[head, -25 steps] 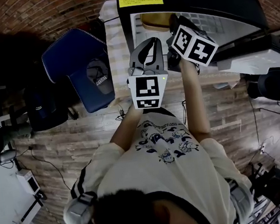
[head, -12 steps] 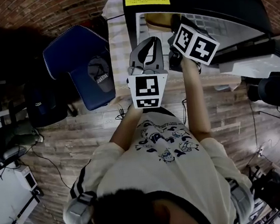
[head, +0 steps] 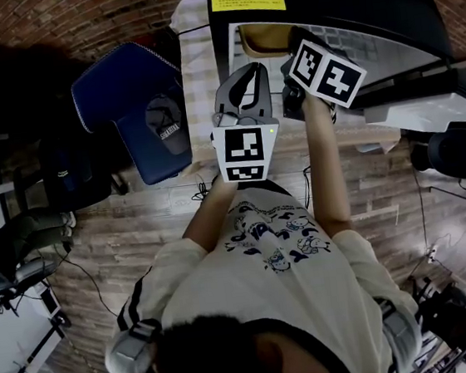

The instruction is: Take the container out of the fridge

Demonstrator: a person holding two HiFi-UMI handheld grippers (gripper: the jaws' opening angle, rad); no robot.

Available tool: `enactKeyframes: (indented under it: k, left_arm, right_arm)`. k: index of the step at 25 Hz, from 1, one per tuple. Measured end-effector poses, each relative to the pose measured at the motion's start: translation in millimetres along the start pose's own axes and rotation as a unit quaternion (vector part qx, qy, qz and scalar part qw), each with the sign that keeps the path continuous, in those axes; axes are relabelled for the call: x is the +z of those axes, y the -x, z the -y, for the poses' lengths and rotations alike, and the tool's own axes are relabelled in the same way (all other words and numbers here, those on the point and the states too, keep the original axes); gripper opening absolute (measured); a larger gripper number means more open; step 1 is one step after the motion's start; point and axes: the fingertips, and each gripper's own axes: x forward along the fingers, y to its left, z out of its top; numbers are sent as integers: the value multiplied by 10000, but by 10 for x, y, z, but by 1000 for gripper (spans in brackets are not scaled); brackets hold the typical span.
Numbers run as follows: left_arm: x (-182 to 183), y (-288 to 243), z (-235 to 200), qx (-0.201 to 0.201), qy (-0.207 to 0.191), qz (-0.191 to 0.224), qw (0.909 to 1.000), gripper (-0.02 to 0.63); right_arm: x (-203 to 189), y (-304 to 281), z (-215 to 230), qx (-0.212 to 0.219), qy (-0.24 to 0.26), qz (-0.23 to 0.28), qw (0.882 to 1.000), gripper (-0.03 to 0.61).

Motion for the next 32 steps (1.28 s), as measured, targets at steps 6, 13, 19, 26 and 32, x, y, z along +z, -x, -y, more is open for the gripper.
enactKeyframes:
  k: [6,13,19,26,32]
  left_arm:
    - [-13,28,-37,44,33,-3,10000,23]
    - [17,47,-99,104,58,25,9999,23]
    - [37,96,-71,64,32,47,10000,23]
    - [78,204,29,-48,-12,119,9999,23]
    - [119,301,155,-184,-49,177,9997,23]
  right_arm:
    - [-2,5,-19,18,-12,6,10000,44]
    - [46,77,-26,18,-129,176,9998,43]
    - [76,214,-10,37,-183,320,9993,43]
    - [142,491,-16,68,-295,624,9976,43]
    - [119,762,72,38,-451,788,9959,43]
